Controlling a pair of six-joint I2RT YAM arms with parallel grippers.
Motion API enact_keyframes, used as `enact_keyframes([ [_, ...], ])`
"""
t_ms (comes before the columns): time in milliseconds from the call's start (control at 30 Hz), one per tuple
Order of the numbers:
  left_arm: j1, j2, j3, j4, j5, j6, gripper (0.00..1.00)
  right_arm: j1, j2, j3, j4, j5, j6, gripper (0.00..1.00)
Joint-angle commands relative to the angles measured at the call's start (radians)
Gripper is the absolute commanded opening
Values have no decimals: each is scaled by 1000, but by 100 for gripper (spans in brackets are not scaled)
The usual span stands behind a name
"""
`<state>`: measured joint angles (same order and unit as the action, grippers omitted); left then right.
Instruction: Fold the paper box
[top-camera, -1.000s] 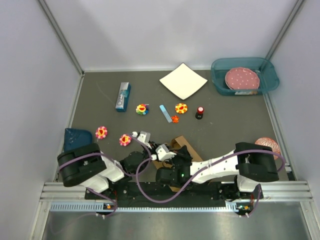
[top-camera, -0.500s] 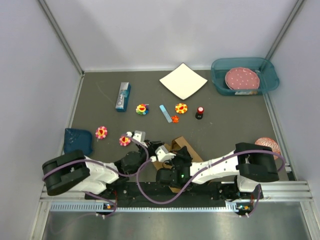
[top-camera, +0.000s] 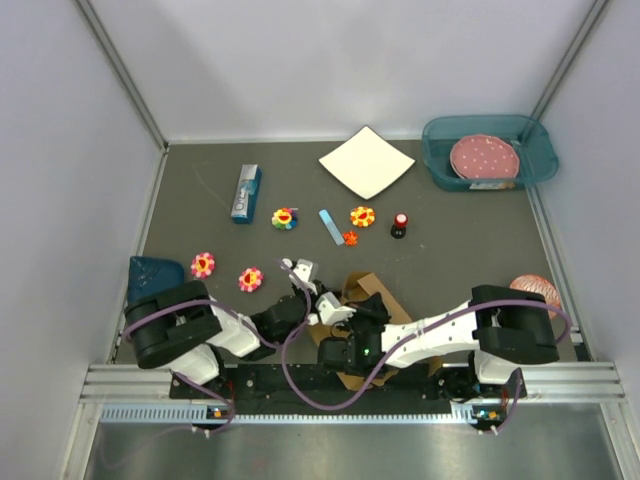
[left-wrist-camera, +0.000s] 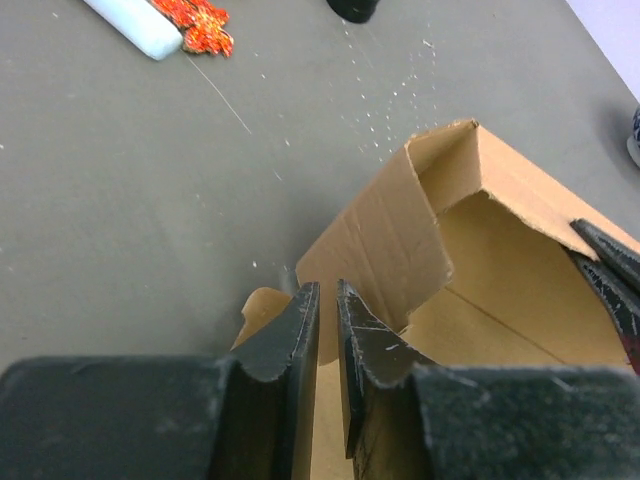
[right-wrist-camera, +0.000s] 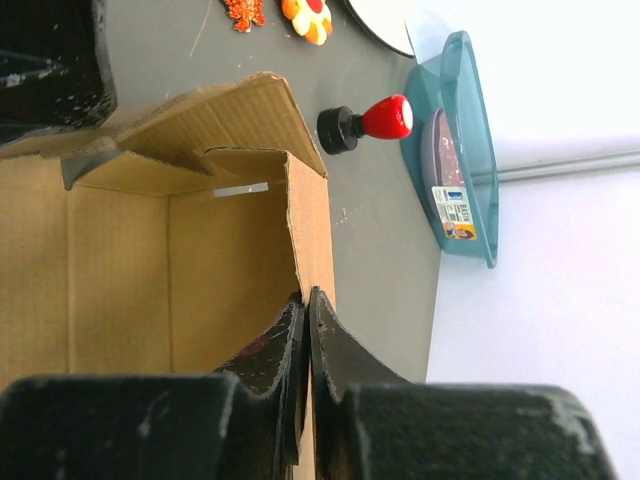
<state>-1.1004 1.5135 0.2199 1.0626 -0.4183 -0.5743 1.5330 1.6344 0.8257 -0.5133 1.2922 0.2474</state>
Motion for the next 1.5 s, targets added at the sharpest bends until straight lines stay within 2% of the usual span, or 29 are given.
enact_keyframes([
  [0, -9, 77, 47, 115, 87, 8, 18, 18, -4, 15, 71, -140, 18, 0],
  [133, -9, 103, 29, 187, 101, 1, 18, 19, -5, 13, 71, -145, 18, 0],
  [267, -7, 85, -17, 238, 52, -9, 17, 27, -1, 13, 71, -142, 3, 0],
  [500, -9, 24, -37, 189, -16, 7, 17, 79, 67, 53, 61, -116, -39, 0],
  [733, -7, -13, -59, 154, -57, 2, 23, 104, 84, 72, 21, -116, -10, 0],
  [900, -6, -29, -33, 76, -37, 8, 25, 104, 64, 75, -2, -128, 15, 0],
  [1100, -7, 25, 44, -41, -5, 4, 25, 102, 51, 75, -13, -125, 24, 0],
  [1333, -4, 106, 91, 5, -1, 1, 26, 104, 36, 70, -22, -129, 33, 0],
  [1467, -3, 102, 81, 22, 44, -22, 22, 102, 27, 66, -30, -128, 35, 0],
])
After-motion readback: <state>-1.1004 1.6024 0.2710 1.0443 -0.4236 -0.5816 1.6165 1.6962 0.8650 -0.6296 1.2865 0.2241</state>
